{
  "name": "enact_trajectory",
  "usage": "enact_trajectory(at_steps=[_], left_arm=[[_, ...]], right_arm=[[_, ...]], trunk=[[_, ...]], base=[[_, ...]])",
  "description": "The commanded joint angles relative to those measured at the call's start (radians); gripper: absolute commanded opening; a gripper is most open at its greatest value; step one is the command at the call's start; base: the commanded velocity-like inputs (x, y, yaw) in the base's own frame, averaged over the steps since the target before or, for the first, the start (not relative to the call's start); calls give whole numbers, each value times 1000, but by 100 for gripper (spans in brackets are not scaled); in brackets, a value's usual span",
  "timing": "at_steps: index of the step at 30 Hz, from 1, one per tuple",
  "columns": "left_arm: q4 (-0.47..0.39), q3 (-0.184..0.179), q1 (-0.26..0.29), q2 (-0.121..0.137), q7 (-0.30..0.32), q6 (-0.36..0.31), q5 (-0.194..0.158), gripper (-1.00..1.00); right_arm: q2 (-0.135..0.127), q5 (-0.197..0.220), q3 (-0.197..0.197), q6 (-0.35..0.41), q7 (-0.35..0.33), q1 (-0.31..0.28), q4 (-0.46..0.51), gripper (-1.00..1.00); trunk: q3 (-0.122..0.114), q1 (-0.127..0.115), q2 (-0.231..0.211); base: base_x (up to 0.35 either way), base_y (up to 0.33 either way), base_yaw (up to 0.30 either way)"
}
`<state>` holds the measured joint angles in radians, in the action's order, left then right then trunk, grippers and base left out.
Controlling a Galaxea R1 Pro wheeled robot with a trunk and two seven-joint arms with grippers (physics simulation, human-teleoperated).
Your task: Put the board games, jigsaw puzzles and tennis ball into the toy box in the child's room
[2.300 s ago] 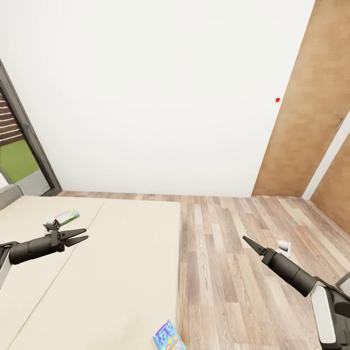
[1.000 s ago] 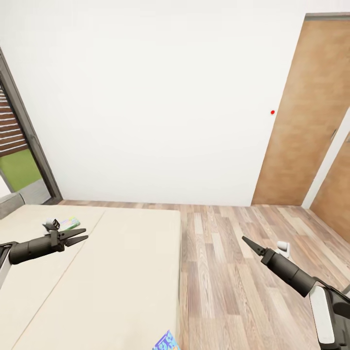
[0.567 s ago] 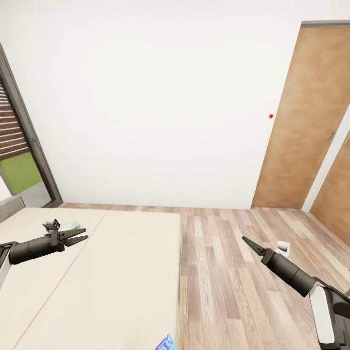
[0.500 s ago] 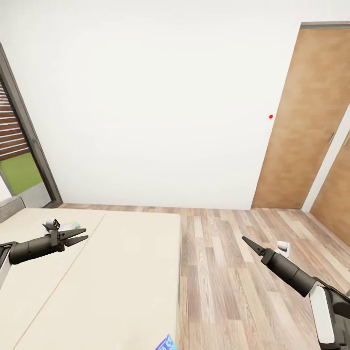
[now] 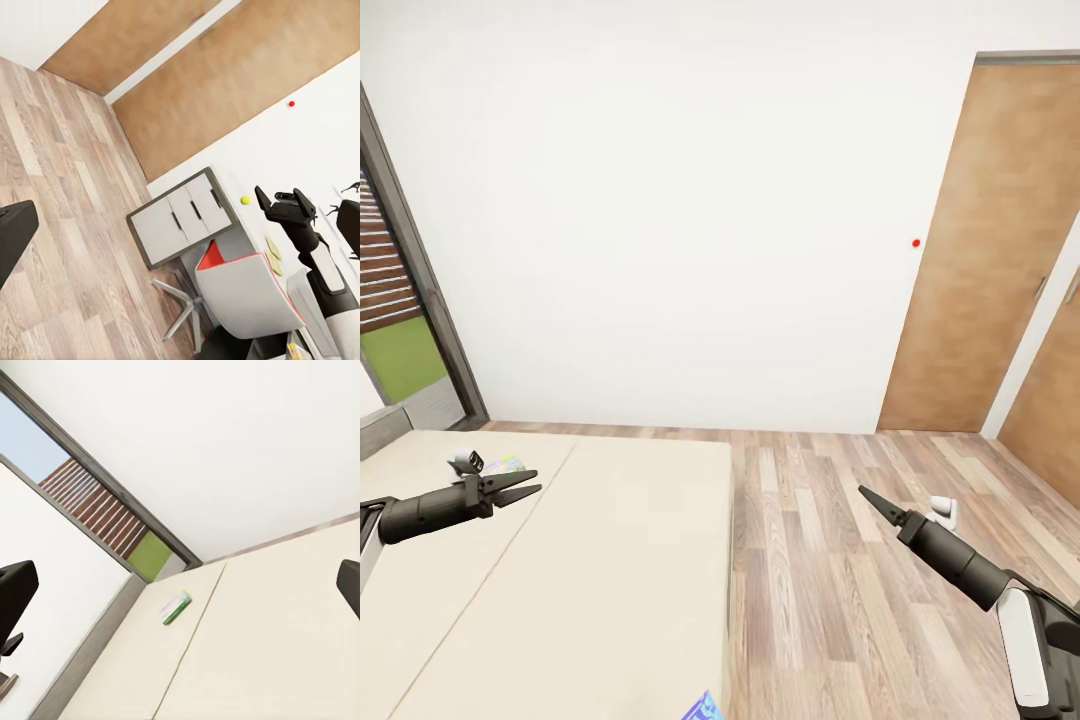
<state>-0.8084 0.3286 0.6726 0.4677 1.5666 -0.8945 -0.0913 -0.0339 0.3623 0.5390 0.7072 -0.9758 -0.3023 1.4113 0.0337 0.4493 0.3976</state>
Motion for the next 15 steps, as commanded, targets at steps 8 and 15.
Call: enact_trajectory(at_steps=[8,15], left_arm=[[0,2,1,0,4,-11,1,100],[0,1,1,0,4,-11,1,100]], right_arm=[[0,3,1,6,-1,-1,0,100],[0,3,1,6,-1,-1,0,100]], trunk=[[2,1,2],[2,1,2]], base=[[0,0,0],[0,0,0]])
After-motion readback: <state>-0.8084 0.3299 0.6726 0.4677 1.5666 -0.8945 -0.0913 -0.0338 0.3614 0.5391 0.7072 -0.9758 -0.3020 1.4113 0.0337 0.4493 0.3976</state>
